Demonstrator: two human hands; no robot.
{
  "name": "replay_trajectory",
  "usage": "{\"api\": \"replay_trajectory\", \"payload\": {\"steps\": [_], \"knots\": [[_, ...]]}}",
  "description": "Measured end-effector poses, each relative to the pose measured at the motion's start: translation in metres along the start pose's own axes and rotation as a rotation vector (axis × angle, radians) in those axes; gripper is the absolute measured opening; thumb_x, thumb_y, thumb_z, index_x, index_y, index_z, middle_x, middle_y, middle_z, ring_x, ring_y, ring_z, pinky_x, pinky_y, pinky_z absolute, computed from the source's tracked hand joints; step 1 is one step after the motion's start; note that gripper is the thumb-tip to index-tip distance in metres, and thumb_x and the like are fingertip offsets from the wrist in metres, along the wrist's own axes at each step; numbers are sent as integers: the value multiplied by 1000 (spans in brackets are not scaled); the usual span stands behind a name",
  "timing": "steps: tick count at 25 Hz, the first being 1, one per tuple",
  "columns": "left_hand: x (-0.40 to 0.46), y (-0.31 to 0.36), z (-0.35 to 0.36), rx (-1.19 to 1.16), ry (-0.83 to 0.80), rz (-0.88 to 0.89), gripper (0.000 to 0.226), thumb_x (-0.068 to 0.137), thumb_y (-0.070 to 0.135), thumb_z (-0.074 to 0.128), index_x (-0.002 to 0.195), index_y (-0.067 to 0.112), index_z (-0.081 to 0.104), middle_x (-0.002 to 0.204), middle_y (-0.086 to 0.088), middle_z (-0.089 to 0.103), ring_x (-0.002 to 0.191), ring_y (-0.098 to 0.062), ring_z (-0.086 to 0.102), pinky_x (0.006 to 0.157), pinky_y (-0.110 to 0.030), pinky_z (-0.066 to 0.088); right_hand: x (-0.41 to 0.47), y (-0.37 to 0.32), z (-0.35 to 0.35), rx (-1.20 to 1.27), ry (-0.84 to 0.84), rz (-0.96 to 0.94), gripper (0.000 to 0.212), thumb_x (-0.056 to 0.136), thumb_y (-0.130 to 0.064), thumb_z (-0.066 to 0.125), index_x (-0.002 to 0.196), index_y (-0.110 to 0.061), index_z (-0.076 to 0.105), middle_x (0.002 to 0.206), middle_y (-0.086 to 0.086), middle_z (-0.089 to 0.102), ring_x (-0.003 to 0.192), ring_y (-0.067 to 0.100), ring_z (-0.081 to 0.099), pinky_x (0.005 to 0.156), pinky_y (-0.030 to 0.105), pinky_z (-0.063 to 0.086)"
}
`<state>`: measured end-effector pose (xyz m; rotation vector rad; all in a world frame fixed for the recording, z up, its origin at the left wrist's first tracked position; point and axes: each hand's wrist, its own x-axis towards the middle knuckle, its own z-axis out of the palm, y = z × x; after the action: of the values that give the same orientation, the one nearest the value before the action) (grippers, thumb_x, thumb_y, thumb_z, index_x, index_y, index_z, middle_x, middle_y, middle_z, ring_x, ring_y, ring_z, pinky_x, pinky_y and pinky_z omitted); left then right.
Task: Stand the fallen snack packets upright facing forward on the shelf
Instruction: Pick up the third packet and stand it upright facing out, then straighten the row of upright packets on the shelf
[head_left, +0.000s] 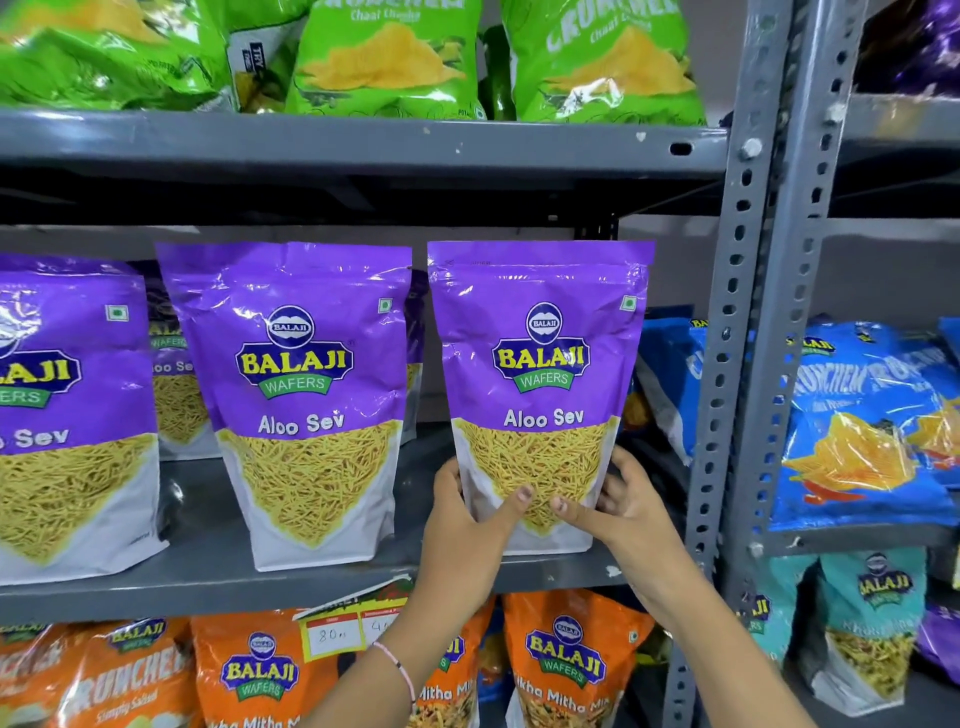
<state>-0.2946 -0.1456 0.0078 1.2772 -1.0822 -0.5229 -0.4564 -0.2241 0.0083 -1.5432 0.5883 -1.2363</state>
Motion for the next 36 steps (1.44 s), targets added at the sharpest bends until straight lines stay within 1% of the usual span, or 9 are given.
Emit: {"api": "replay_trajectory", "payload": {"steps": [4,7,10,14,19,23,30,33,36], "knots": [[-22,13,2,-10,68,87,102,67,59,77,151,32,26,157,17,35,145,-5,35,115,-27,34,-16,-10,13,5,224,-160,87,68,-24,90,143,-21,47,144,0,58,133,13,57,108,39,50],[-51,27,-27,-5,333,423,96,74,33,78,154,31,25,159,28,25,145,9,25,112,-8,25,-48,-27,42,74,511,-503,52,81,-16,78,128,-16,59,131,-4,68,128,12,60,115,39,43],[-25,13,-85,-96,563,430,99,67,34,80,152,32,28,160,16,28,148,2,25,121,-27,24,-60,-26,80,26,325,-540,34,76,-23,74,109,-22,67,116,-4,76,116,18,68,103,34,52],[24,-3,-120,-213,284,163,107,39,54,88,132,34,41,143,12,52,136,-14,49,106,-30,42,-15,1,100,-22,-60,-134,87,61,-45,87,137,-37,46,142,-29,53,129,-22,44,118,30,36],[32,-25,-167,-120,85,54,96,29,58,94,112,26,59,108,3,78,110,-21,71,99,-46,53,9,23,154,-13,-118,-92,100,56,-40,95,140,-43,40,148,-3,57,138,13,53,113,42,46],[30,-21,-199,-34,116,45,100,30,63,92,116,25,57,107,12,78,103,-11,73,97,-45,55,10,29,185,20,-85,-108,93,56,-50,93,136,-54,45,151,6,53,142,25,48,114,58,41],[18,-16,-195,-7,126,90,93,40,63,90,122,41,53,117,19,73,115,-9,67,100,-41,53,5,28,185,4,-77,-182,87,68,-24,88,140,-49,45,148,-9,55,140,12,50,116,50,42],[-5,-16,-195,-12,276,191,101,54,42,93,138,52,38,145,27,47,137,-1,45,113,-31,37,-17,17,197,-135,228,-350,86,69,-20,85,143,-40,45,148,-35,45,141,-2,43,118,34,37],[-23,-2,-244,44,600,419,113,63,4,89,154,28,27,162,10,30,147,-5,32,115,-25,33,-45,1,241,-139,299,-676,63,72,-8,77,125,-38,59,134,-11,67,126,13,63,106,28,47]]}}
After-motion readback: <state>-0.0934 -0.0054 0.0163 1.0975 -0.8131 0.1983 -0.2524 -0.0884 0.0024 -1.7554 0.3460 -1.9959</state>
